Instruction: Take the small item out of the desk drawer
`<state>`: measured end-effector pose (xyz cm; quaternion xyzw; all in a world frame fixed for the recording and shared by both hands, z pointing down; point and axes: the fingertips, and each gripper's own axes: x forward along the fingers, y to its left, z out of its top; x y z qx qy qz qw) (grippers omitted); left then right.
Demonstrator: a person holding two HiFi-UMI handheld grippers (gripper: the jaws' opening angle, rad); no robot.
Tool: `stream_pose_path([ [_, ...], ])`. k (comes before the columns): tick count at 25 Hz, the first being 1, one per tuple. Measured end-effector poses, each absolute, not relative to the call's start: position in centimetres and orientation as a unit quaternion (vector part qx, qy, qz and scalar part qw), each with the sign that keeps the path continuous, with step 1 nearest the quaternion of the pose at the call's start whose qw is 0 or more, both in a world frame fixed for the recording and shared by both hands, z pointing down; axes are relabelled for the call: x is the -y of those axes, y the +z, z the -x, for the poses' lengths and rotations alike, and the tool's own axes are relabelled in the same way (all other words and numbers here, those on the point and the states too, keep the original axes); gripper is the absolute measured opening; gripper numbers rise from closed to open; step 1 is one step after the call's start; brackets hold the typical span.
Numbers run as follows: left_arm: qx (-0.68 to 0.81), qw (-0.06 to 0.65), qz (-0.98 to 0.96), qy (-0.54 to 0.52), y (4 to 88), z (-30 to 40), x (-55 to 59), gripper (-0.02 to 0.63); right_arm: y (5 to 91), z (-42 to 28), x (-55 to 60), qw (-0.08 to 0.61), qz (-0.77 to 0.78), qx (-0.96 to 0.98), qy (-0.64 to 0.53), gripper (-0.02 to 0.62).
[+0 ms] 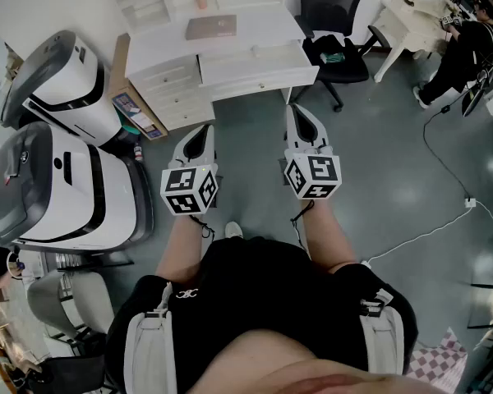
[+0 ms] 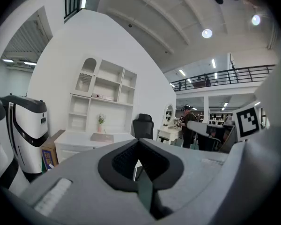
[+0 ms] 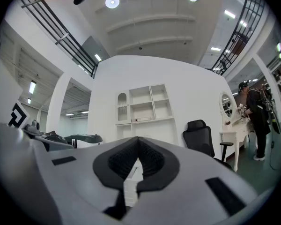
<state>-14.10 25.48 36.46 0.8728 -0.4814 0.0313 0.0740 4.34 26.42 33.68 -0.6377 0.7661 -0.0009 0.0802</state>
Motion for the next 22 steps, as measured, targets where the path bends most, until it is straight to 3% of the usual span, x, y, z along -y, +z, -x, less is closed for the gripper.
stream_pose_path([
  [22,0.462,0.067,-0.884,0.027,36.3,14.7,-21.7,0.014,33.9,-2.1,-22.8,0.067,0.633,-0.771,0.003,-0.003],
])
